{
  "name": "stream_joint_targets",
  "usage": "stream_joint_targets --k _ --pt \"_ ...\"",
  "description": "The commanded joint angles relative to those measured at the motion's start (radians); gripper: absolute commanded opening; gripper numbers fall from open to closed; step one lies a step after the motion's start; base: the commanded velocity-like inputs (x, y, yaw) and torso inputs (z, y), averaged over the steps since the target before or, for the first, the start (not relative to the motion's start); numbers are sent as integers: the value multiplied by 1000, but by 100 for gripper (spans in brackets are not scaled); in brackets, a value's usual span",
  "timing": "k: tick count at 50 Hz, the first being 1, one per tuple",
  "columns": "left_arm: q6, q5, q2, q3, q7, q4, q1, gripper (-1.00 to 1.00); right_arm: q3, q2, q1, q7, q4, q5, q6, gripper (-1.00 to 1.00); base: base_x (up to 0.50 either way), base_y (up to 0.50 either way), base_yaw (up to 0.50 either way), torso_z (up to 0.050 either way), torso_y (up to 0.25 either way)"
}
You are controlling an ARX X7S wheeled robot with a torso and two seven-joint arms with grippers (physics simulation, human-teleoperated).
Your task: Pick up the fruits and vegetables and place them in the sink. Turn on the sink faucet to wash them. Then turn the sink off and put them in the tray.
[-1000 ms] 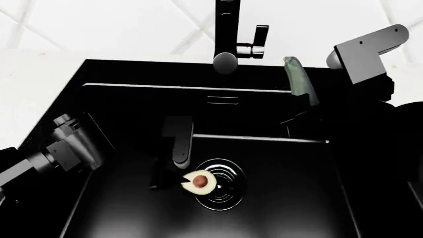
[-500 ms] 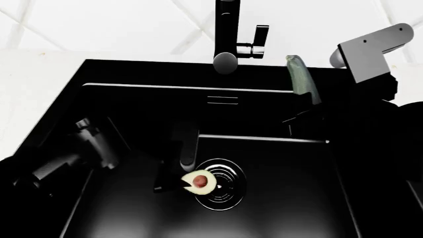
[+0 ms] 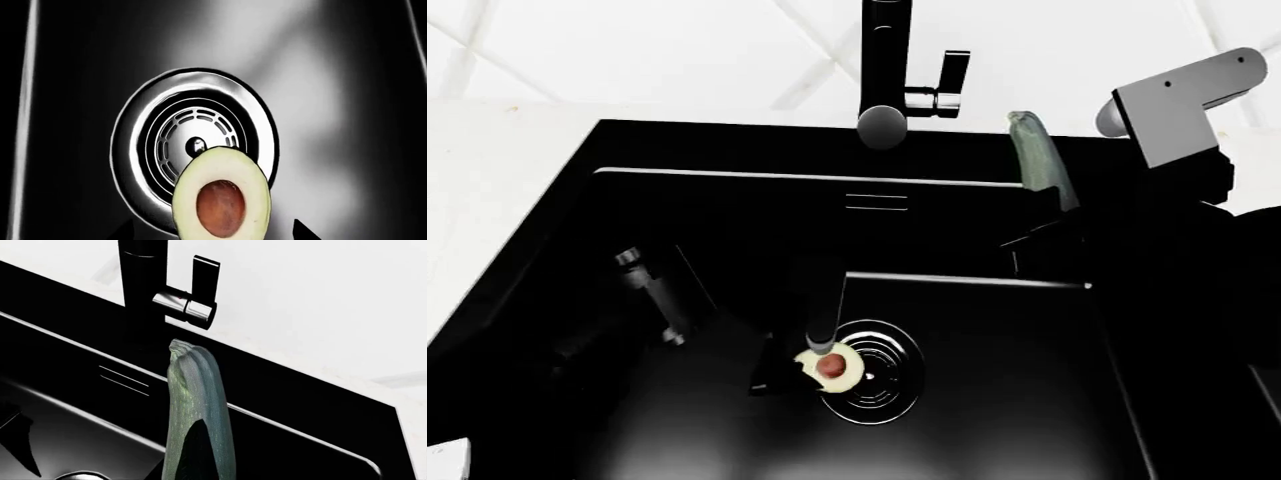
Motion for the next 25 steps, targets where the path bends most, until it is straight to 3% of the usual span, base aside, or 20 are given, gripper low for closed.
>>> stream_joint_targets --k 1,9,25 --pt "88 15 89 3 30 -180 9 100 3 5 -5 -3 -5 -10 -2 -100 0 0 0 0 0" --pt "154 37 164 13 53 -336 17 100 4 9 -6 -3 -8 -10 -4 -100 0 0 0 0 0" --pt "167 74 177 9 86 -346 43 100 6 17 -12 -1 -13 -8 -10 -100 0 0 0 0 0"
